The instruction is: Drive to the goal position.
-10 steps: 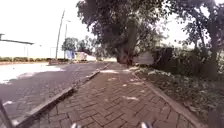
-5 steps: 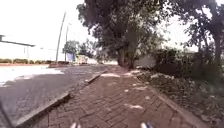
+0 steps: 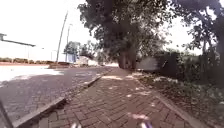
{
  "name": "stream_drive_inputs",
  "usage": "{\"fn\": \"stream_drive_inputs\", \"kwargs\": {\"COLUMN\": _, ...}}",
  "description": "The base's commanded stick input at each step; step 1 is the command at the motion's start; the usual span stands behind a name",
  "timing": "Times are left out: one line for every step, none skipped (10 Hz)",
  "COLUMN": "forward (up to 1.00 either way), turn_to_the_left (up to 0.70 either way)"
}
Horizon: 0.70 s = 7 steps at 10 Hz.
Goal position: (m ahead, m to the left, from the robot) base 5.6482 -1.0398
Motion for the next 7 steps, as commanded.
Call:
{"fn": "stream_drive_inputs", "kwargs": {"forward": 0.5, "turn_to_the_left": 0.0}}
{"fn": "stream_drive_inputs", "kwargs": {"forward": 0.5, "turn_to_the_left": 0.0}}
{"fn": "stream_drive_inputs", "kwargs": {"forward": 0.5, "turn_to_the_left": 0.0}}
{"fn": "stream_drive_inputs", "kwargs": {"forward": 0.5, "turn_to_the_left": 0.0}}
{"fn": "stream_drive_inputs", "kwargs": {"forward": 0.5, "turn_to_the_left": 0.0}}
{"fn": "stream_drive_inputs", "kwargs": {"forward": 0.5, "turn_to_the_left": 0.0}}
{"fn": "stream_drive_inputs", "kwargs": {"forward": 0.5, "turn_to_the_left": -0.5}}
